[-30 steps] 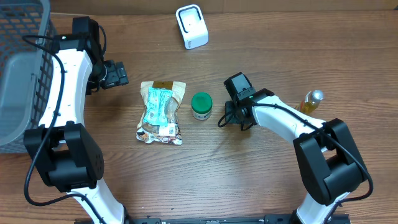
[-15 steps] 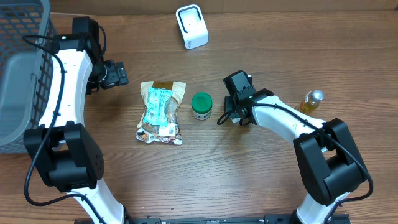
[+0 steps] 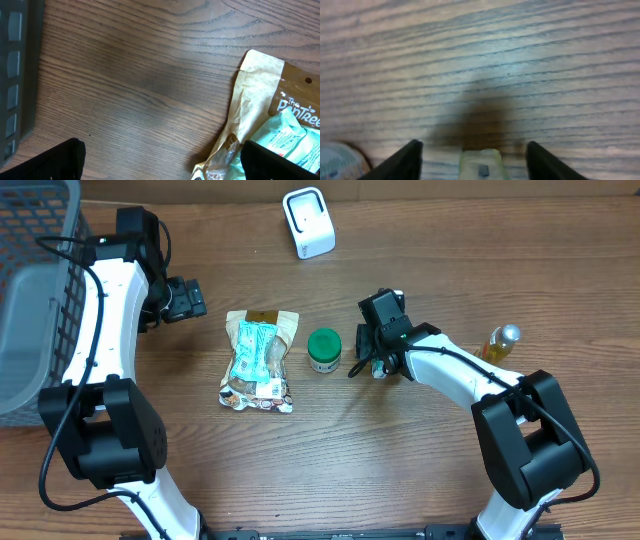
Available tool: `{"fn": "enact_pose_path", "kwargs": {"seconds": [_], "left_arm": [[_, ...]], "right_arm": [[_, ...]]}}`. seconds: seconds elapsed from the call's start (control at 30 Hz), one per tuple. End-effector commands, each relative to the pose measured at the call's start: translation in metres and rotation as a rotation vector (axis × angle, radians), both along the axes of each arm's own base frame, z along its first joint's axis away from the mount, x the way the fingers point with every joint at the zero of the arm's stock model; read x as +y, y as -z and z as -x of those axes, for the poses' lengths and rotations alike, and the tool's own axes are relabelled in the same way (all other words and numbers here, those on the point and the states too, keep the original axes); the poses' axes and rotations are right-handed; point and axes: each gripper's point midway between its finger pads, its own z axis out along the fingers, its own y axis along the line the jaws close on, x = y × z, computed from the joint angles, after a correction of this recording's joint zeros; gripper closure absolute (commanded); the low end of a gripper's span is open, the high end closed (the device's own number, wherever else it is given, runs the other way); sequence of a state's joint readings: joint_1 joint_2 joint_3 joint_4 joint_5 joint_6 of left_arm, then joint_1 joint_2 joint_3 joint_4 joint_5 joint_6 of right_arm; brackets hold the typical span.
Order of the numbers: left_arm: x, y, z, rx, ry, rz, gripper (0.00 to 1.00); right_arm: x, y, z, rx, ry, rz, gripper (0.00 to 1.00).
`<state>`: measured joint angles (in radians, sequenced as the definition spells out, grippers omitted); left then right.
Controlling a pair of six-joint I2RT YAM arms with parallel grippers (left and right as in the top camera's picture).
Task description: Scan the item barcode
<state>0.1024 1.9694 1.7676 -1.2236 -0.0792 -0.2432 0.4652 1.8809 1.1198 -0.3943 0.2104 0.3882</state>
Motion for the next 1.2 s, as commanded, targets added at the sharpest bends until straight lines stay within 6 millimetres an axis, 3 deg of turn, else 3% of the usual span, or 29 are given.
{"fn": "enact_pose_path", "kwargs": {"seconds": [0.0,0.03,0.07,0.1,0.13,0.17,0.3,0.47,0.57,0.83,0.93,1.03,1.17], "left_arm": [[-0.001,-0.008,-0.004,-0.025,0.015,-0.01,0.0],[-0.001,-0.008,-0.004,-0.025,0.015,-0.01,0.0],[-0.001,-0.008,-0.004,-0.024,0.015,-0.01,0.0],[-0.001,-0.008,-0.004,-0.025,0.015,-0.01,0.01],[-0.001,-0.008,-0.004,-0.025,0.015,-0.01,0.0],[-0.001,-0.008,-0.004,-0.024,0.015,-0.01,0.0],[0.0,-0.008,-0.004,-0.025,0.015,-0.01,0.0],[-0.001,-0.008,-0.004,-0.025,0.015,-0.01,0.0],[-0.001,-0.008,-0.004,-0.025,0.015,-0.01,0.0],[-0.001,-0.008,-0.004,-0.025,0.015,-0.01,0.01],[-0.001,-0.008,-0.004,-0.025,0.015,-0.01,0.01],[-0.001,-0.008,-0.004,-0.025,0.015,-0.01,0.0],[-0.001,-0.008,-0.004,-0.025,0.015,-0.01,0.0]], "right_arm": [[-0.005,0.0,-0.002,-0.011,0.011,0.021,0.73],[-0.005,0.0,-0.002,-0.01,0.011,0.022,0.82],[-0.005,0.0,-0.002,-0.01,0.011,0.022,0.85],[-0.005,0.0,-0.002,-0.011,0.011,0.021,0.82],[-0.005,0.0,-0.002,-0.012,0.011,0.021,0.73],[-0.004,-0.001,-0.004,-0.019,0.011,0.018,0.29],[-0.003,-0.014,-0.011,-0.034,-0.023,0.033,0.24],[-0.006,-0.056,-0.019,-0.026,-0.008,0.036,0.21],[-0.012,-0.066,-0.021,-0.015,0.004,0.04,0.21],[-0.037,-0.064,-0.019,0.033,0.059,0.05,0.39],[-0.046,-0.059,-0.013,0.079,0.071,0.036,0.55],[-0.056,-0.053,-0.001,0.14,0.084,0.045,0.79],[-0.063,-0.047,0.017,0.221,0.087,0.071,0.87]]}}
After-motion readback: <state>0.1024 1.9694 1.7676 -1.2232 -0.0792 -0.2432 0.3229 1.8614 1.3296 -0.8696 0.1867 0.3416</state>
